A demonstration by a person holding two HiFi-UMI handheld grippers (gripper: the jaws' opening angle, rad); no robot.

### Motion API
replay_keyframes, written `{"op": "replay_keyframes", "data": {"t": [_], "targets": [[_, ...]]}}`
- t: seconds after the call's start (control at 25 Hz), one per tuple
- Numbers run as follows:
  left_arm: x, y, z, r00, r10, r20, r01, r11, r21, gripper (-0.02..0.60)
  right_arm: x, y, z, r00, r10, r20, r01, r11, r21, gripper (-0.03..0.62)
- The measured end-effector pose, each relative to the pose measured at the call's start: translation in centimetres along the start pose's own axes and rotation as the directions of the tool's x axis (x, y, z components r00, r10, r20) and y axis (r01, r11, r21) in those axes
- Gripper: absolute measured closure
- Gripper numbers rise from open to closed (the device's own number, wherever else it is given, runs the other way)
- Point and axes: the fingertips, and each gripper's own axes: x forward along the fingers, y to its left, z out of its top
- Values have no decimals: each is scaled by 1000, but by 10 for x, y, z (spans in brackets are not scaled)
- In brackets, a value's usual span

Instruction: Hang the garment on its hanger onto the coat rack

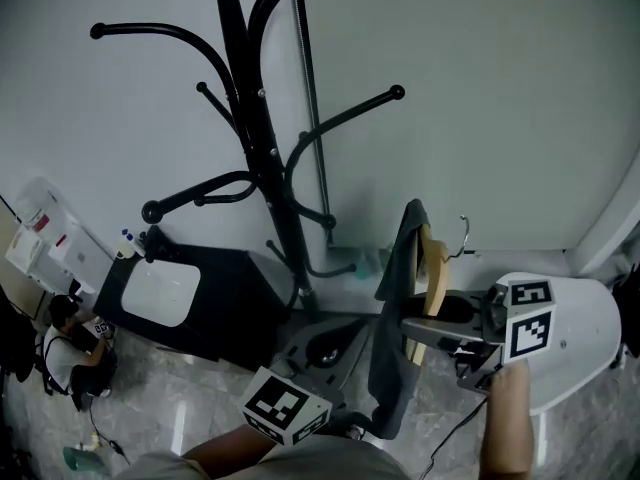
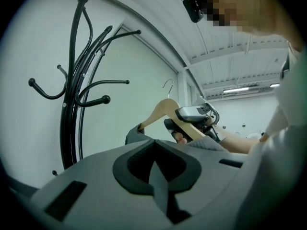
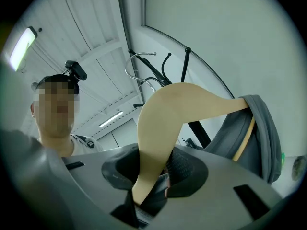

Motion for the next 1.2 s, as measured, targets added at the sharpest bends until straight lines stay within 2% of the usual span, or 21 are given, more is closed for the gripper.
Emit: {"op": "replay_keyframes", "data": {"t": [0.24,0.56,0.84,1.2], "targets": [[21,35,10,999,39,26,-39,999,5,577,17,-33,56,998,3,-55,-5,1000,-24,457],[42,69,25,998,41,55,-42,999,5,577,45,-60,100,993,8,-115,-13,999,-45,457],[47,90,24,997,54,59,-54,999,-3,577,69,-83,118,987,22,-161,-27,999,-27,457],[47,104,26,996,66,61,-66,998,-10,577,89,-92,127,978,55,-201,-58,998,-9,457]]}}
